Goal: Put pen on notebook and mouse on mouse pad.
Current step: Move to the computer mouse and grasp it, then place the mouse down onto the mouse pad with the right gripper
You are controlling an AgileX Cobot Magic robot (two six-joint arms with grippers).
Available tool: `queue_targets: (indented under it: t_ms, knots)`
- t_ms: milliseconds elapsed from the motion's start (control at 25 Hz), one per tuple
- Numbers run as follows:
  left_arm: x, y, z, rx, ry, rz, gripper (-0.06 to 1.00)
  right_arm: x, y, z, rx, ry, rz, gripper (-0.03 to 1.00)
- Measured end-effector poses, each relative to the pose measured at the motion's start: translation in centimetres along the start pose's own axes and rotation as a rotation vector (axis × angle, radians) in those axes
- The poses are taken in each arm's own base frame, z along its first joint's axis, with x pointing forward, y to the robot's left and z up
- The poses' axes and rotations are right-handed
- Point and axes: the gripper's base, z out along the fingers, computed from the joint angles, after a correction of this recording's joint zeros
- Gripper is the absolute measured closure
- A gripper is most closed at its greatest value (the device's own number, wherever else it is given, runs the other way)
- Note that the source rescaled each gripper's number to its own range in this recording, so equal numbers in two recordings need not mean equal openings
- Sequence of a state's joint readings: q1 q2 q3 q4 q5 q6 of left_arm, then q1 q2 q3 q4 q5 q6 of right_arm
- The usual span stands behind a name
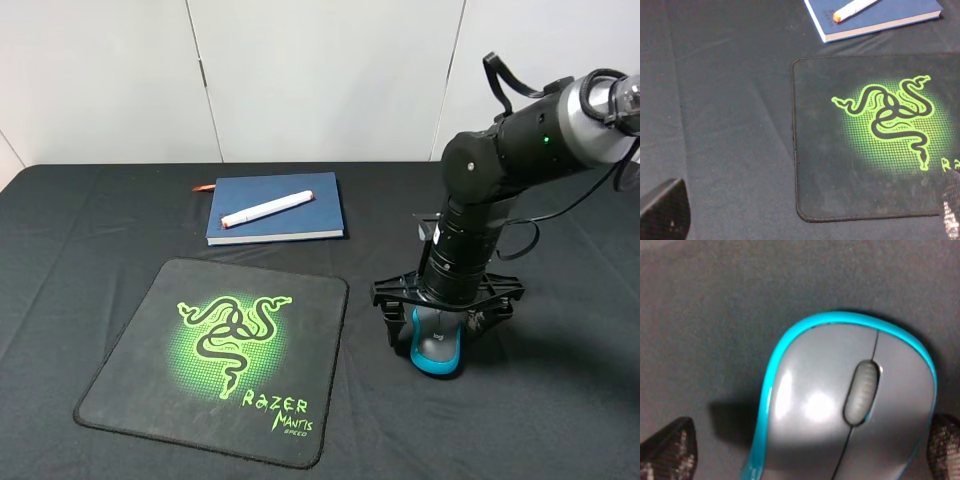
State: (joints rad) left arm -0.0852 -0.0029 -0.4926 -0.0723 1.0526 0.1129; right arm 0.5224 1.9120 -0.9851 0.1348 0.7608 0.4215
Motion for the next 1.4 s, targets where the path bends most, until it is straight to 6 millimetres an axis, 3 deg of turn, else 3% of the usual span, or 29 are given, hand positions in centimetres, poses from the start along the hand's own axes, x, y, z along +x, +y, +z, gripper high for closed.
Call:
queue_targets:
  t_ms: [320,360,400,480,520,560,1000,1400]
  knots:
    - [0.0,0.0,0.0,0.000,0.000,0.000,-0.06,0.0,0.0,0.0,0.000,0.000,0.000,-0.03]
    - [0.0,0.0,0.0,0.000,0.000,0.000,-0.06,0.0,0.0,0.0,0.000,0.000,-0.001,0.05]
    - [0.0,0.0,0.0,0.000,0.000,0.000,-0.06,0.0,0.0,0.0,0.000,0.000,-0.001,0.21]
    - [0.0,0.0,0.0,0.000,0.000,0.000,-0.06,0.0,0.0,0.0,0.001,-0.001,-0.002,0.77]
    - [0.0,0.0,0.0,0.000,0.000,0.000,-0.06,0.0,0.0,0.0,0.001,-0.001,-0.001,0.97]
    - [0.0,0.0,0.0,0.000,0.000,0.000,-0.06,0.0,0.0,0.0,0.001,-0.001,-0.002,0.93]
    - [0.0,0.0,0.0,0.000,0.000,0.000,-0.06,-0.2,0.0,-0.6,0.008,-0.018,-0.020,0.94]
    - [0.0,0.0,0.0,0.000,0.000,0.000,-0.06,-1.0,0.7,-8.6,0.019,-0.127,-0.156,0.94]
